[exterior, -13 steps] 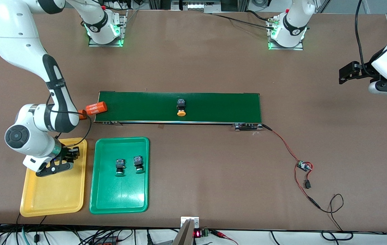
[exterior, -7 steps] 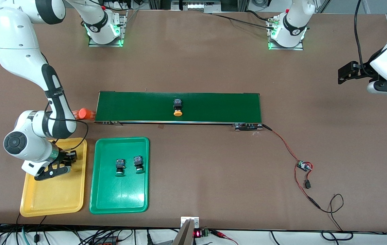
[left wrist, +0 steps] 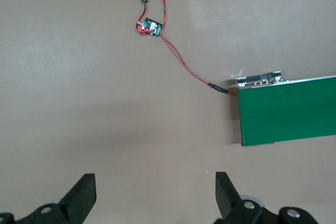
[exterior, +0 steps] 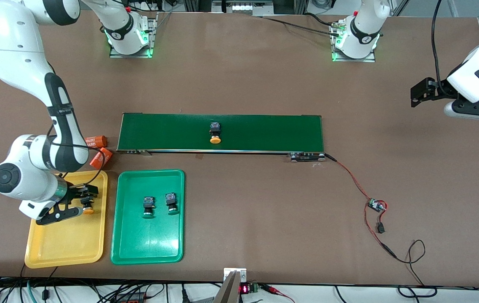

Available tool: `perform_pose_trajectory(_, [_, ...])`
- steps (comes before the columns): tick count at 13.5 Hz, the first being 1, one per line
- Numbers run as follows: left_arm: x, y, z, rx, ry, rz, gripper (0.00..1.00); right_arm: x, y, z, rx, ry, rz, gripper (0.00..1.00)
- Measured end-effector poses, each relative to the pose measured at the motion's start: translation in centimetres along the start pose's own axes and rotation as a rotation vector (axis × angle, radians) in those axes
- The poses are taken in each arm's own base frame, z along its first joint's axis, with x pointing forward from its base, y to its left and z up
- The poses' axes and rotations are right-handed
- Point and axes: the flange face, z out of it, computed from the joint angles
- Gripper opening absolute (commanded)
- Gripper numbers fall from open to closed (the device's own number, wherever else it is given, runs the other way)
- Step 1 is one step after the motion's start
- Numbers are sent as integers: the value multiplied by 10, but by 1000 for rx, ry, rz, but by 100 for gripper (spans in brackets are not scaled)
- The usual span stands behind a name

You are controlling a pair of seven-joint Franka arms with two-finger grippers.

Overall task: Sort buttons by color to trays
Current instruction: 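Return the right gripper to the belt and grasp the second yellow button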

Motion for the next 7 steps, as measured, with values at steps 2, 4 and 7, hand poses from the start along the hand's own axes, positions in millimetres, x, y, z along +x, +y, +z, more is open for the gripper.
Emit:
perform_pose_trajectory(2, [6,0,5,0,6,1,100,-2,-18,-39,29,-30,3,100])
perform_pose_trajectory(4, [8,2,9,0,1,5,100,-7,-46,-82,40,-59,49,100])
perform_pose_trajectory(7, [9,13,8,0,2,25,100,-16,-106,-121,59,-72,87,100])
